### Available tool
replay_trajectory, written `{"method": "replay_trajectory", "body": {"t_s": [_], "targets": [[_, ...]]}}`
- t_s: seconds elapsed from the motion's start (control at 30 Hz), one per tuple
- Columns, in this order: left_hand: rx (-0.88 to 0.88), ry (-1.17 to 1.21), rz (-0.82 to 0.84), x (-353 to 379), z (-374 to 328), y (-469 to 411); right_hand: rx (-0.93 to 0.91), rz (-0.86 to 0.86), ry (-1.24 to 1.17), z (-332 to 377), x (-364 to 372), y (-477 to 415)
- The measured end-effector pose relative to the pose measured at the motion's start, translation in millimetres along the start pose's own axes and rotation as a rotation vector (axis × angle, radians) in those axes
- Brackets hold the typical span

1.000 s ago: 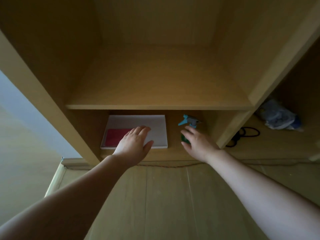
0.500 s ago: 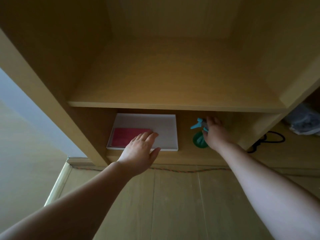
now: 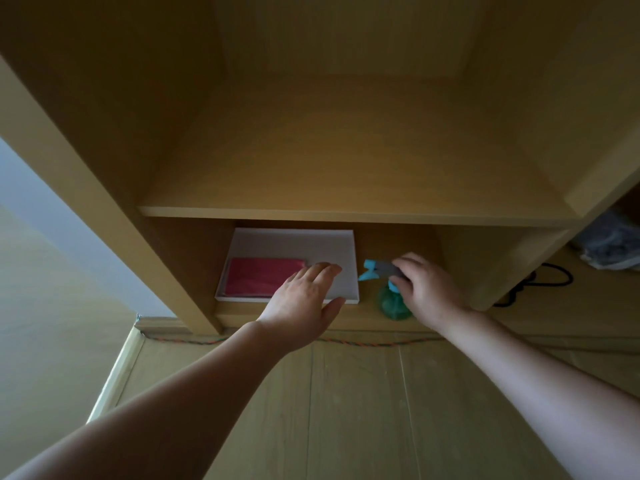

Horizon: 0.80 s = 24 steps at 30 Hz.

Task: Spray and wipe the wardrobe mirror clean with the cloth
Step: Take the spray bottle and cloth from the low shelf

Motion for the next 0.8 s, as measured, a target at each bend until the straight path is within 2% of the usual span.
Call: {"method": "replay_trajectory", "body": {"t_s": [0.27,0.67,0.73,0.8], "targets": [[-0.006,0.089,-0.022,-25.3,6.8,13.6,-0.252,0.048,-0.167,93.0,16.1,8.3],[-0.140,0.157,-0.025,-53.1,71.7,63.0,-0.420,0.117,-0.342,157.4,64.1,-10.0],[-0.173,0.143,-0.023,-56.5,84.6,72.0,-0.394,0.079,-0.395,149.4,71.5,-17.9],[-0.202,0.140,-0.001,-57.9,96.6,80.3,-0.270,0.048,-0.337,124.1,88.6,-33.5]]}}
Point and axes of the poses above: each hand's wrist, its own y-axis away from the middle knuckle, its own x-axis out of the palm, z = x × y, the point moved 9 cm from there along -y, towards the middle knuckle, and after that the axes turned 2 degrees about z, right-handed, at the moved point
